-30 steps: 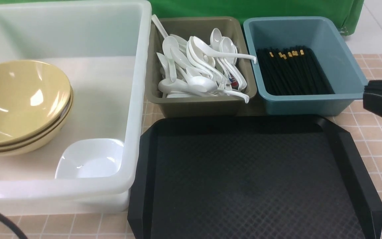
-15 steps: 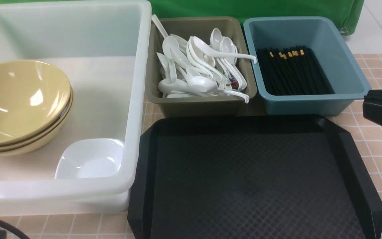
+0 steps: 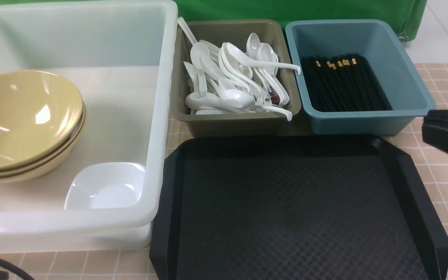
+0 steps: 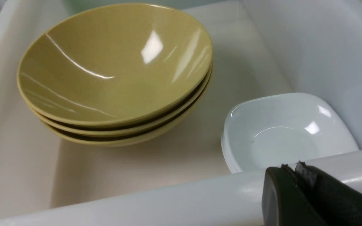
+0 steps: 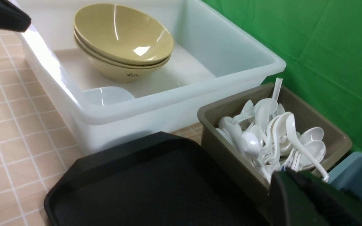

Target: On brown table put chopsticks spoon bowls plates into blue grey white boxes.

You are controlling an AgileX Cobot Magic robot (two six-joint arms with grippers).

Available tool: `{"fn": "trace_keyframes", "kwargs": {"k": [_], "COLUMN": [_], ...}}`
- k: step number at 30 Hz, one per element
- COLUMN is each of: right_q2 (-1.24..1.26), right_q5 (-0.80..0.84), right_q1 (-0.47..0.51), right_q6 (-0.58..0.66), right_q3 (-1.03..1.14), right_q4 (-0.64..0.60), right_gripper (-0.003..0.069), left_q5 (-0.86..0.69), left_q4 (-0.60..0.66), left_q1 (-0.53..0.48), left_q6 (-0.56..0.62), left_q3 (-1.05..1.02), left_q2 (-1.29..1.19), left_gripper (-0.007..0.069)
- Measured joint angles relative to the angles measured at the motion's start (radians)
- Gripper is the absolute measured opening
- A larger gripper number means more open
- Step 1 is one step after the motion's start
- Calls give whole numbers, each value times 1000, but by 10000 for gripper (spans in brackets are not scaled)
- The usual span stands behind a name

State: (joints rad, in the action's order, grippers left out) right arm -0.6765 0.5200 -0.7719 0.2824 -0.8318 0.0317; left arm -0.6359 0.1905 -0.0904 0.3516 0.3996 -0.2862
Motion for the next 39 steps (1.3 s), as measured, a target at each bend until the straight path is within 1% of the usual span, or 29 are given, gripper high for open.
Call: {"fn": "trace_keyframes", "kwargs": {"k": [1, 2, 3, 5, 7, 9, 11, 13, 14, 15, 16, 20, 22, 23, 26, 28, 31, 33, 39], "right_q2": [2, 18, 21, 66, 130, 193, 262, 350, 358, 429, 465, 582, 625, 630, 682, 686, 687, 688, 688], "right_q5": [-19, -78, -86, -177, -270, -312, -336, -341, -342, -343, -343, -342, -338, -337, -334, -328, -304, -237, -209], "right_q1": [0, 0, 0, 7, 58, 127, 216, 340, 352, 453, 507, 685, 749, 755, 821, 828, 829, 829, 829], "right_q6": [-5, -26, -32, -75, -141, -201, -282, -358, -367, -393, -397, -410, -410, -410, -411, -418, -459, -492, -473], "right_q3": [15, 60, 66, 151, 238, 308, 378, 463, 471, 535, 567, 675, 722, 727, 817, 847, 859, 859, 860], "right_q4": [0, 1, 3, 23, 27, 33, 34, 34, 34, 35, 35, 38, 40, 40, 46, 62, 75, 81, 84], "right_gripper": [48, 48, 48, 48, 48, 48, 48, 48, 48, 48, 48, 48, 48, 48, 48, 48, 48, 48, 48], "left_q5": [0, 0, 0, -2, -3, -3, -3, -3, -3, -3, -3, -3, -3, -3, -3, -3, -3, -5, -8], "left_q4": [0, 0, 0, 0, 0, 0, 0, 0, 0, 0, 0, 0, 0, 0, 0, 0, 0, 0, 0], "left_q1": [0, 0, 0, 0, 0, 0, 0, 0, 0, 0, 0, 0, 0, 0, 0, 0, 0, 0, 0], "left_q6": [0, 0, 0, 0, -1, -1, -1, -1, -1, -1, -1, -1, -1, -1, -1, -1, -1, -1, -1], "left_q3": [0, 0, 0, 0, 0, 0, 0, 0, 0, 0, 0, 0, 0, 0, 0, 0, 0, 0, 0], "left_q2": [0, 0, 0, 0, 1, 1, 1, 1, 1, 1, 1, 1, 1, 1, 1, 1, 1, 1, 1], "left_gripper": [1, 1, 1, 1, 1, 1, 1, 1, 1, 1, 1, 1, 1, 1, 1, 1, 1, 1, 1]}}
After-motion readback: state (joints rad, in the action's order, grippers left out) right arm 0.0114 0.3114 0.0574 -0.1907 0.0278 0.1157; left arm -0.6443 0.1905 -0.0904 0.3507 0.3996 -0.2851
